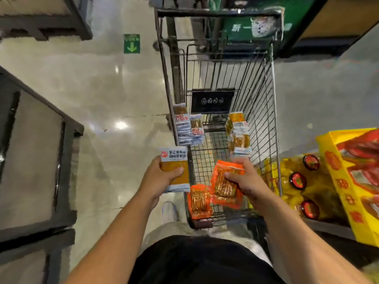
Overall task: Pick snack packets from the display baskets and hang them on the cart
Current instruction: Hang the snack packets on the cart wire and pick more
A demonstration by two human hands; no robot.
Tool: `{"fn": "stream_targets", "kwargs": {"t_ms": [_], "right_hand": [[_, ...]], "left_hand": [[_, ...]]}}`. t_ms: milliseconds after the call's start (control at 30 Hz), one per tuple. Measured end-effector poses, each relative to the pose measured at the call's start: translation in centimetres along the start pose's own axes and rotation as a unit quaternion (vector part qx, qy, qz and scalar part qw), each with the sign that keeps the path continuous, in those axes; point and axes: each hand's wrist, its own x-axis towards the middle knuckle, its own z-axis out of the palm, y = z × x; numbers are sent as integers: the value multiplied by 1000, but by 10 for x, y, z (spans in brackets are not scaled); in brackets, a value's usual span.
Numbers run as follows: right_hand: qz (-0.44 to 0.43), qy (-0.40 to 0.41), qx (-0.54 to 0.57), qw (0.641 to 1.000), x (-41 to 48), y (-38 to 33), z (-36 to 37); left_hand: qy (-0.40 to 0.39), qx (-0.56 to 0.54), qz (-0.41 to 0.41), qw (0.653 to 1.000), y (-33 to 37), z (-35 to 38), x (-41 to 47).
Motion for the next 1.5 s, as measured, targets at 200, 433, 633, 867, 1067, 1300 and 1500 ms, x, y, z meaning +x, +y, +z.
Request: {"fn": "stream_targets", "kwargs": {"t_ms": [200,433,633,867,1067,1300,1500], "right_hand": [[65,23,23,997,29,22,19],[109,-9,-52,993,79,69,27],[106,-84,-186,973,133,109,30],[20,-131,-328,935,161,126,68],[-52,-152,-441,883,155,140,73],[-78,-189,-446,871,148,143,75],[-57,-260,-466,844,146,142,67]], "left_hand": [[-10,100,2,995,-2,9,69],[25,218,18,975,-22,31,111],[69,224,21,972,-29,36,117],[88,199,16,976,-36,37,120],[100,185,5,978,-39,39,119],[107,181,-2,978,-37,42,117],[115,175,-11,978,-37,46,115]]}}
